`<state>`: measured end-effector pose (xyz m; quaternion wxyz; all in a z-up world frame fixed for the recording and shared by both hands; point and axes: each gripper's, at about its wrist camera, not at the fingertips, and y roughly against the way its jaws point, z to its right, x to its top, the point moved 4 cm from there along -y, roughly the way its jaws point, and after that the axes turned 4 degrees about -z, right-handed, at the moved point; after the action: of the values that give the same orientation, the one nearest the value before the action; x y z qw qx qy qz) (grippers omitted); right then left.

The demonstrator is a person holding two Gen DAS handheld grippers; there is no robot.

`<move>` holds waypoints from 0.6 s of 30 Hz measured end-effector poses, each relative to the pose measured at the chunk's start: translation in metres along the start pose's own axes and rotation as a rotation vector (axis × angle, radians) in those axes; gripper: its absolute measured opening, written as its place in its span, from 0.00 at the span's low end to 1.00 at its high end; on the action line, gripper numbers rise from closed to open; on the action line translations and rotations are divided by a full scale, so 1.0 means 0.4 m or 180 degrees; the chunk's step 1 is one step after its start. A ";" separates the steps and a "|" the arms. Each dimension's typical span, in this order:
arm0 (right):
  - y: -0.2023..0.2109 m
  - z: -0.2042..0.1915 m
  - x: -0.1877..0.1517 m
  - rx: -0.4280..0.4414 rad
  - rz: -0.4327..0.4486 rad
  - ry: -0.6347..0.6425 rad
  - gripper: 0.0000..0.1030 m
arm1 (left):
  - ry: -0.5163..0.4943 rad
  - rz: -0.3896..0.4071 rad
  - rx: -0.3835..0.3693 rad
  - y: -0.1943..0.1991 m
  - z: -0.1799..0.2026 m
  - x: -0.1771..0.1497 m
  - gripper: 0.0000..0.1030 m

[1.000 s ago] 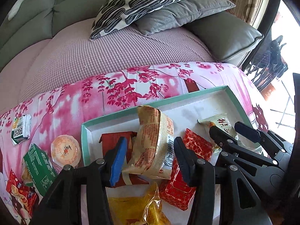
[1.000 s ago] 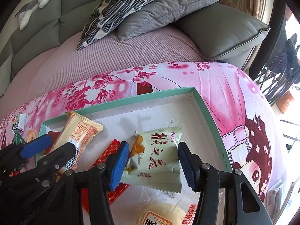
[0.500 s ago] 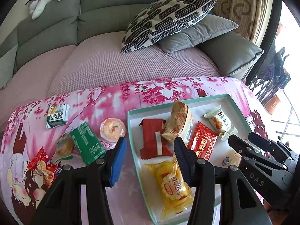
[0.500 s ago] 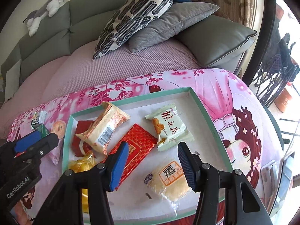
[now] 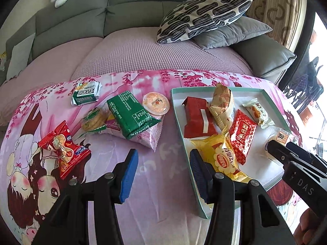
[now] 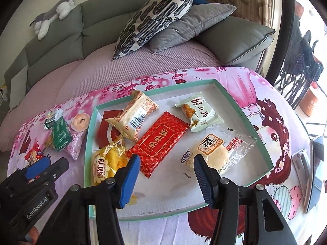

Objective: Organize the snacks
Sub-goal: 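Withdraw both grippers from the tray toward the remaining snacks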

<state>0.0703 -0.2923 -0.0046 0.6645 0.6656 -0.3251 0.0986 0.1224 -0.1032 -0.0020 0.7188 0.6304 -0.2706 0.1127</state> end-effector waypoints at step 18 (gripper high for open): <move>-0.047 0.022 -0.029 -0.0011 -0.0031 0.0056 1.00 | 0.0034 0.0059 0.0331 -0.033 -0.020 -0.026 0.94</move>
<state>0.0695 -0.2988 -0.0275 0.6690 0.6651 -0.3162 0.1006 0.1223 -0.0958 -0.0192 0.6854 0.6638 -0.2664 0.1366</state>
